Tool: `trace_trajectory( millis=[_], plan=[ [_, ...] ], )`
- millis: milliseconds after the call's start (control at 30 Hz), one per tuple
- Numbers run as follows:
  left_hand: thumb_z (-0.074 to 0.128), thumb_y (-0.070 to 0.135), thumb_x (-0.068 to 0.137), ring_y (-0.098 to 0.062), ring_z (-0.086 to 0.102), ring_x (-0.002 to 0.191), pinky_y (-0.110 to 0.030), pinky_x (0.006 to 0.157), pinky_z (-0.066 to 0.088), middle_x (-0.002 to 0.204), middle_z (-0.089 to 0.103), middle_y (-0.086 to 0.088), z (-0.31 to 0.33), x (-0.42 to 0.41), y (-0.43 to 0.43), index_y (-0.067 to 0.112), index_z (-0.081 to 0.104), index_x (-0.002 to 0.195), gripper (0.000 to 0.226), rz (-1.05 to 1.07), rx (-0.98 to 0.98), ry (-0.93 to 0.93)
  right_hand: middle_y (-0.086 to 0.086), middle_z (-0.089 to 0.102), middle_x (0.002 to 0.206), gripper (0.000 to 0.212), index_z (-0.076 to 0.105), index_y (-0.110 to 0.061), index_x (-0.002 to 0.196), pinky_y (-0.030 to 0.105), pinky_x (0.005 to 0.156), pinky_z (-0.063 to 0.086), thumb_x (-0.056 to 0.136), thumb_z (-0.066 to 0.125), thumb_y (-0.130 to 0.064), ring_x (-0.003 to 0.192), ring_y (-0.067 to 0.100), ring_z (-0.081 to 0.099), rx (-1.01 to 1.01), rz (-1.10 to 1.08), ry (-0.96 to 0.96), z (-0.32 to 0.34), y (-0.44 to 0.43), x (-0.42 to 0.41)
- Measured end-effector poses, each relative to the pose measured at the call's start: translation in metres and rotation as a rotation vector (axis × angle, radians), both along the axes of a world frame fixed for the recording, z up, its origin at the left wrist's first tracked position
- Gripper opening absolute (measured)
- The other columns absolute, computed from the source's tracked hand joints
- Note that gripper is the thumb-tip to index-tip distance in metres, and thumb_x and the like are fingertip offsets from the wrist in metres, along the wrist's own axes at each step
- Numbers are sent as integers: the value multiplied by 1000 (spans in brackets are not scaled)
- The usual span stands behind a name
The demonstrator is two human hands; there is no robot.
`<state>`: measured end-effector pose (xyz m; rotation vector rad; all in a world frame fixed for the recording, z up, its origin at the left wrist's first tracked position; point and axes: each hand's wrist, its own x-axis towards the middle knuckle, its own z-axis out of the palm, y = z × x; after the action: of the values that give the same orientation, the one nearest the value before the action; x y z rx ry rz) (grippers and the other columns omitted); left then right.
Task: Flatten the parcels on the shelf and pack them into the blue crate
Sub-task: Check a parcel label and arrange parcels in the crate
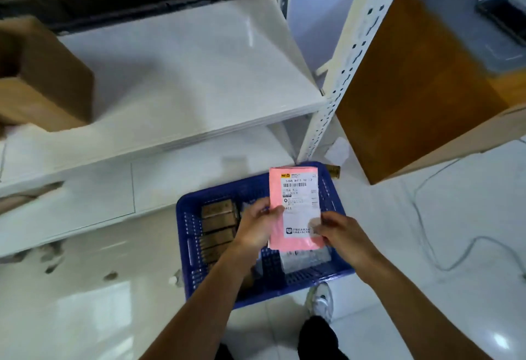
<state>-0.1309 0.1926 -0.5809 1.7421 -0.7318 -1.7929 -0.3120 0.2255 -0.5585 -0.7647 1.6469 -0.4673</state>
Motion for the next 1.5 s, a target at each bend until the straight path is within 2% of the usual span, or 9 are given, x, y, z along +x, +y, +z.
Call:
trace_trajectory(
  millis=[67,333,467,600,667,767,933,1267,1500],
  plan=[
    [65,14,96,-25,72,99,-45,96,56,105,77,-3,-35,-9,3,15,72,109,15,0,54,-26,-5,75,88,14,70,-20,97,32,77,58,92,64,-9,73,8,71,28,-31,-32,-30,4,-9],
    [57,25,91,-25,72,88,-53,89,58,87,76,5,-187,-40,-1,38,76,78,27,-241,131,-209,-1,75,86,25,73,-20,101,41,81,60,90,62,0,78,19,72,155,-202,-46,-158,11,-40],
    [58,41,92,-23,69,71,-40,72,59,81,73,-2,-239,-52,-8,26,71,84,21,-390,81,-330,1,76,98,29,72,-20,108,24,59,57,92,57,-2,80,16,73,169,-205,-6,-226,3,-58],
    [57,28,99,-15,64,61,-28,54,55,82,72,-2,-288,-67,-11,17,68,92,17,-377,134,-320,-1,76,93,39,74,-23,107,50,77,61,88,53,3,82,24,74,167,-155,95,-294,-4,-71],
    [57,21,100,-15,66,61,-22,46,51,89,73,-7,-314,-74,-9,15,67,105,12,-285,203,-279,-1,76,92,41,75,-25,105,48,72,62,87,52,4,79,24,74,169,-140,128,-327,-7,-73],
    [57,14,99,-23,73,65,-29,55,58,89,75,-14,-354,-84,-11,14,65,116,19,-195,274,-232,5,76,96,39,74,-29,107,31,48,49,88,53,-2,72,26,69,182,-123,173,-372,-12,-77],
    [56,12,98,-22,72,61,-30,57,59,77,72,-11,-422,-93,-34,9,67,101,12,-176,258,-255,9,74,105,44,69,-26,113,25,48,42,89,44,0,68,21,62,159,-104,191,-442,-36,-78],
    [54,25,63,-49,68,93,-60,76,57,90,74,-22,-564,-107,-93,13,69,88,32,-119,207,-310,3,71,114,40,59,-27,123,42,89,56,84,52,-24,104,27,66,59,-3,204,-523,-95,-80],
    [52,27,93,-31,66,111,-40,91,57,127,67,-10,-527,-120,-101,21,48,144,52,-298,211,-338,5,68,121,34,55,-25,127,43,91,57,94,52,-25,107,29,65,90,90,232,-545,-108,-83]
  ],
)
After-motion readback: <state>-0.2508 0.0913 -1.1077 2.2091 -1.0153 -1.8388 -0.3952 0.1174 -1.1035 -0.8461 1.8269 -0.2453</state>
